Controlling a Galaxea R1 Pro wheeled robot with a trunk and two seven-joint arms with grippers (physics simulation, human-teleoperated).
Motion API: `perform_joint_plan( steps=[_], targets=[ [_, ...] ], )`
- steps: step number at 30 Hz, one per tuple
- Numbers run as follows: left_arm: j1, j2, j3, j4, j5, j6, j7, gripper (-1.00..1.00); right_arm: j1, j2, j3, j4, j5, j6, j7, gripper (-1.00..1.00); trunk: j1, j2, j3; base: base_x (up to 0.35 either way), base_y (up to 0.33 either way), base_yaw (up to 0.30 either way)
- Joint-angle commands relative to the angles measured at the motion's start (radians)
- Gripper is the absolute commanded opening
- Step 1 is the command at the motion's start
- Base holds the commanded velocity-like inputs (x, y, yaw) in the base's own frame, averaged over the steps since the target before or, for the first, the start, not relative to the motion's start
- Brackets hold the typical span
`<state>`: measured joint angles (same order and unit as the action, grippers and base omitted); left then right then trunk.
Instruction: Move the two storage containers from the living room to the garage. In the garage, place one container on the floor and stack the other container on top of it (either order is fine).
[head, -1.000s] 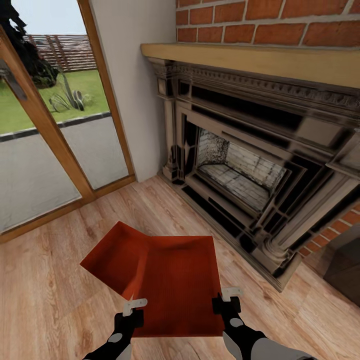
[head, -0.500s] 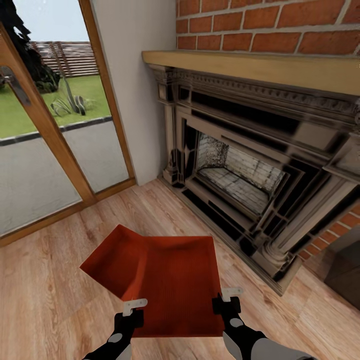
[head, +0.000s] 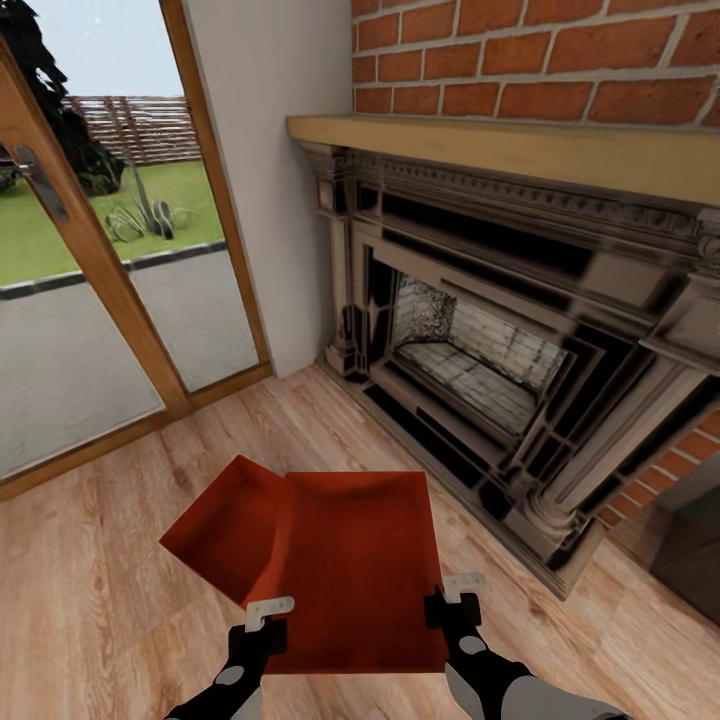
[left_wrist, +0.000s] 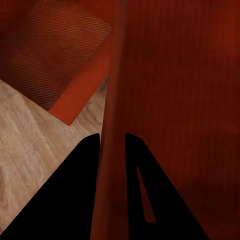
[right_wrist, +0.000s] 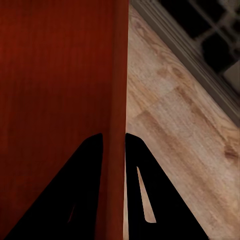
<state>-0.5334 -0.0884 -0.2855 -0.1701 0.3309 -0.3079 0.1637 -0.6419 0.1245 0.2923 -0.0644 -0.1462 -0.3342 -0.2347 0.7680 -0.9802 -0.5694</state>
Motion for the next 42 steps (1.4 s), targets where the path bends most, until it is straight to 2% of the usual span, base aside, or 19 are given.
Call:
perform_joint_plan(
  steps=[1,42],
  targets=[
    [0.0,0.005,0.017,-0.003,-0.009,0.001,0.01,-1.0,-0.001,0.0,-0.039,0.0,0.0,0.001,0.002,-1.0,0.0,-0.001,0.001,0.0,0.0,0.0],
    [0.0,0.004,0.017,0.0,-0.01,0.001,0.01,-1.0,-0.001,-0.001,-0.039,0.0,0.0,0.0,0.002,-1.0,0.0,-0.001,0.065,0.0,0.0,0.0]
  ],
)
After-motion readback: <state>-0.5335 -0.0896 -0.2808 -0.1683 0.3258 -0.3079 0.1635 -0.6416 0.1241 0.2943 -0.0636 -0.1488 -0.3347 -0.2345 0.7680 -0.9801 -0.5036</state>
